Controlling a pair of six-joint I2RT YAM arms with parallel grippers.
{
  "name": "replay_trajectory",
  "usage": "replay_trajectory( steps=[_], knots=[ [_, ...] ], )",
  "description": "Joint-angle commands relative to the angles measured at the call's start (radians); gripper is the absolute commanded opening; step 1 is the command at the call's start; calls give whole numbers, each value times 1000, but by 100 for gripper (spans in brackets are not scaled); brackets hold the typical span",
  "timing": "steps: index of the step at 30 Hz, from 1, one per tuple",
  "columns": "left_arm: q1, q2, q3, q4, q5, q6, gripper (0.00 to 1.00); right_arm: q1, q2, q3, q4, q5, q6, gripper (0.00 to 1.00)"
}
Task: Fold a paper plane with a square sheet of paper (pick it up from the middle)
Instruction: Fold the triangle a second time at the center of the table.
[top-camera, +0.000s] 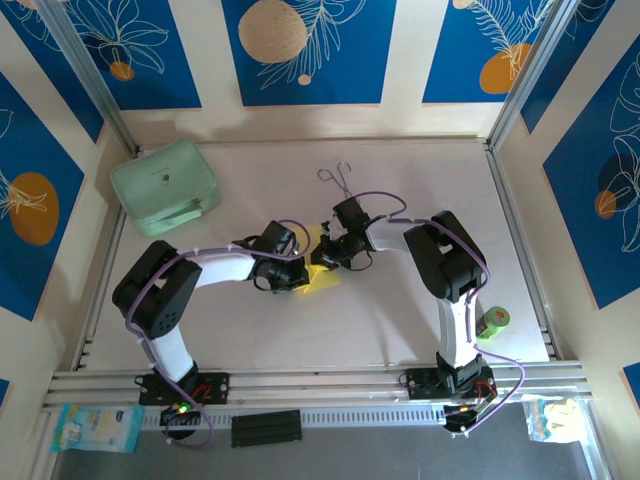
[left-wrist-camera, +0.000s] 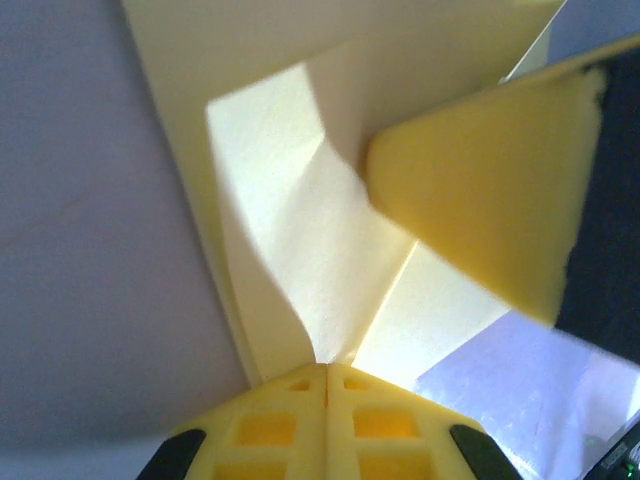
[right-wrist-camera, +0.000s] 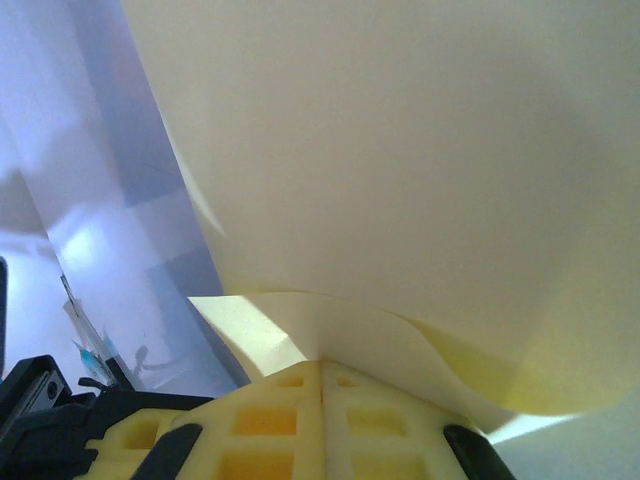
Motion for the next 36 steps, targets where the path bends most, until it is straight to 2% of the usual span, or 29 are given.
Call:
replay_trajectory(
  steps=[1,8,13,17,22,29,36],
  knots=[
    [-14,-24,-43,-159,27,47,0,-8,80,-22,-121,120,17,3],
    [-15,-109,5,-261,-28,89,0,-8,80,-17,-125,116,17,3],
    [-15,-162,32,-156,-51,36,0,-6,78,-11,-127,112,18,3],
    [-15,-124,5,-9,-33,-50,0,-6,78,-7,-129,111,20,3],
    [-16,-57,19,51,-35,-84,0,-7,76,-7,-129,110,21,3],
    [-14,-4,21,52,-50,-95,0,-8,69,-8,-124,102,28,3],
    [-14,6,5,-18,-92,-64,0,-9,40,10,-116,78,44,3]
  ],
)
